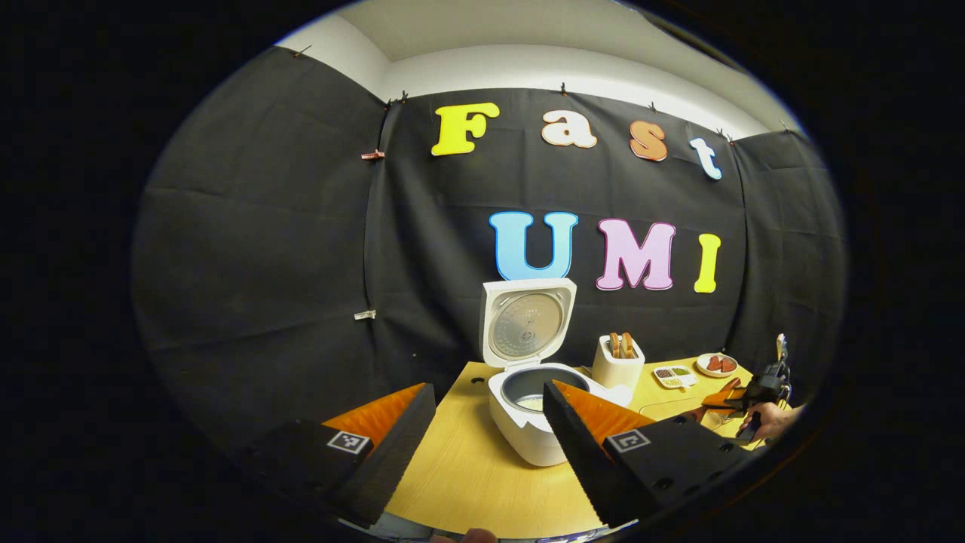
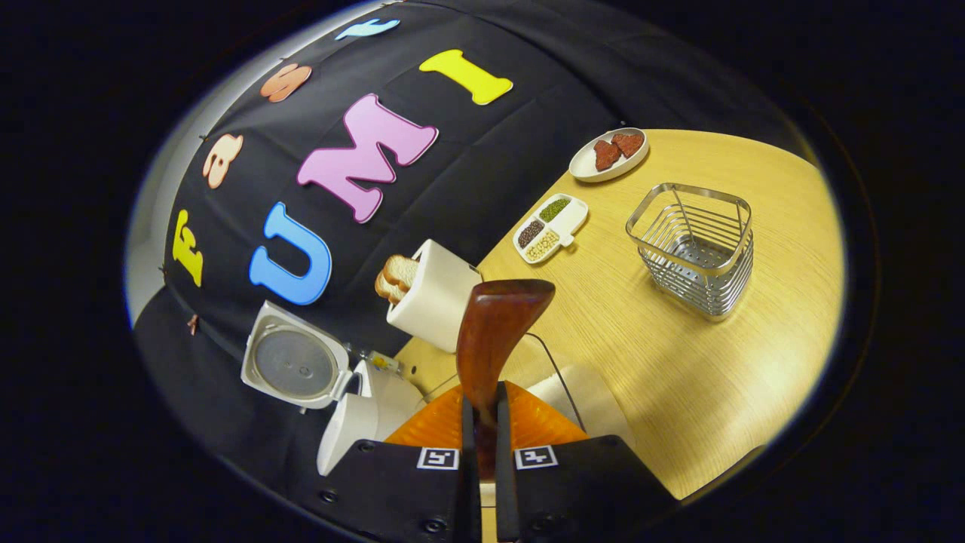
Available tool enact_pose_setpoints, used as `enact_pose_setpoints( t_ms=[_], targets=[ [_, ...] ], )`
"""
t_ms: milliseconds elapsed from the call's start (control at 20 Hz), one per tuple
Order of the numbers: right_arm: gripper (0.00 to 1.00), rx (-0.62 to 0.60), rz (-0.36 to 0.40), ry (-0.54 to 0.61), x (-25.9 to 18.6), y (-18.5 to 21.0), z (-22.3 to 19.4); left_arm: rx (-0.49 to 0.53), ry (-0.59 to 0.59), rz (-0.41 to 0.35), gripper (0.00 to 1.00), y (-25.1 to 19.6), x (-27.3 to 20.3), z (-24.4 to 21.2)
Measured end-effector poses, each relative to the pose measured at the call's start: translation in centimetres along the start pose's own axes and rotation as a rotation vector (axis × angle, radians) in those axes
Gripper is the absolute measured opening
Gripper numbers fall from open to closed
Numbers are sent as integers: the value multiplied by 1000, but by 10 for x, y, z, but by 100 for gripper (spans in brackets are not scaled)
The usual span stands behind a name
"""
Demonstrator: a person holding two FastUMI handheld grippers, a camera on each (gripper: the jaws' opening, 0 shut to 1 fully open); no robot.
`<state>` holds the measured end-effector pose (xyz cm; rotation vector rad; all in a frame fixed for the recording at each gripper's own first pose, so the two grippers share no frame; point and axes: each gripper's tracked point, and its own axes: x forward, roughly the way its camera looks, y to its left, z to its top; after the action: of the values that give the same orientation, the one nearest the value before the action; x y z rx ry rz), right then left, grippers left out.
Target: Close the left gripper, press the button to open the rice cooker; take a wooden spoon from the chopstick holder with the right hand, scoop a spoonful of rice and pour it into the rice cooker, then put the wooden spoon back into the chopstick holder.
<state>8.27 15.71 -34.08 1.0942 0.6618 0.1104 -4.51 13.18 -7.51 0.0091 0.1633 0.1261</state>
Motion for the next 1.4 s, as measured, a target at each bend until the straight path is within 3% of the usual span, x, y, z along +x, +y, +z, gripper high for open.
enact_pose_setpoints(
  t_ms=[450, 900, 1150, 1400],
  targets=[
    [12, 52, 100, -46, -27, 60, 29, -26, -9, 3, 98, 2, -9, 1],
    [12, 118, 297, -73, -36, 210, 51, -53, -4, 16, 98, 18, -3, -7],
    [12, 133, 370, -64, -8, 282, 39, -64, 5, 29, 98, 28, 1, -11],
    [12, 85, 350, -38, 39, 313, 2, -80, 21, 46, 98, 40, 6, -21]
  ],
)
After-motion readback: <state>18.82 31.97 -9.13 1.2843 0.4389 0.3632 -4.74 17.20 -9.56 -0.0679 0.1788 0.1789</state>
